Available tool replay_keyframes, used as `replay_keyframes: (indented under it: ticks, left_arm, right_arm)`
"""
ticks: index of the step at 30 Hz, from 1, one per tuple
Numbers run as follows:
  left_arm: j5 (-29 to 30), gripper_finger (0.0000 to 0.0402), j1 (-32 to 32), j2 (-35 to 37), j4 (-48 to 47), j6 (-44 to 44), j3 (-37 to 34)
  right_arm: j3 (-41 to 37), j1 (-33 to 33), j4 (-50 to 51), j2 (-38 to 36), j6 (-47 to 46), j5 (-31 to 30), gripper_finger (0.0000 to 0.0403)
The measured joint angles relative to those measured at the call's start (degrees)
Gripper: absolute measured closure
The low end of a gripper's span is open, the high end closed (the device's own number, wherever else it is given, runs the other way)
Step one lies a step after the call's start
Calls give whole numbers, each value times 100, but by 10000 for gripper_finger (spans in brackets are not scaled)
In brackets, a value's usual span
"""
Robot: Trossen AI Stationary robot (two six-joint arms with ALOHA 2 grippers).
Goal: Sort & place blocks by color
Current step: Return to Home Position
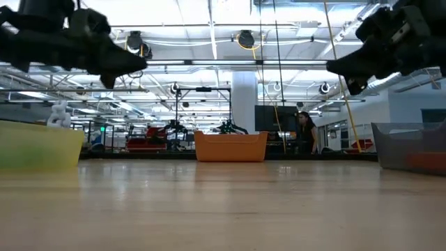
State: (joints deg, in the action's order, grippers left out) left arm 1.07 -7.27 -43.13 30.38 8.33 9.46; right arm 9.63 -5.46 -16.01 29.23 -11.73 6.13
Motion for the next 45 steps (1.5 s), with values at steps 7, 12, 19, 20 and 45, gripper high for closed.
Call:
replay_keyframes:
  ticks: [7, 12, 19, 20, 45]
  left_arm:
    - [-579, 396, 0, 1209, -347, 144, -657]
    - [-666, 395, 0, 1696, -500, 237, -893]
    - [-716, 397, 19, 2084, -942, 349, -893]
    - [-716, 397, 43, 2116, -994, 397, -893]
    - [834, 399, 1646, 2152, -1279, 425, -891]
  right_arm:
    - [-412, -10, 268, -843, -324, 11, 403]
    - [-641, -10, 299, -1245, -417, 13, 403]
    - [-776, -6, 545, -1576, -364, 13, 403]
    - [-776, -6, 573, -1610, -361, 13, 403]
    - [-883, 315, 987, -1960, -347, -51, 403]
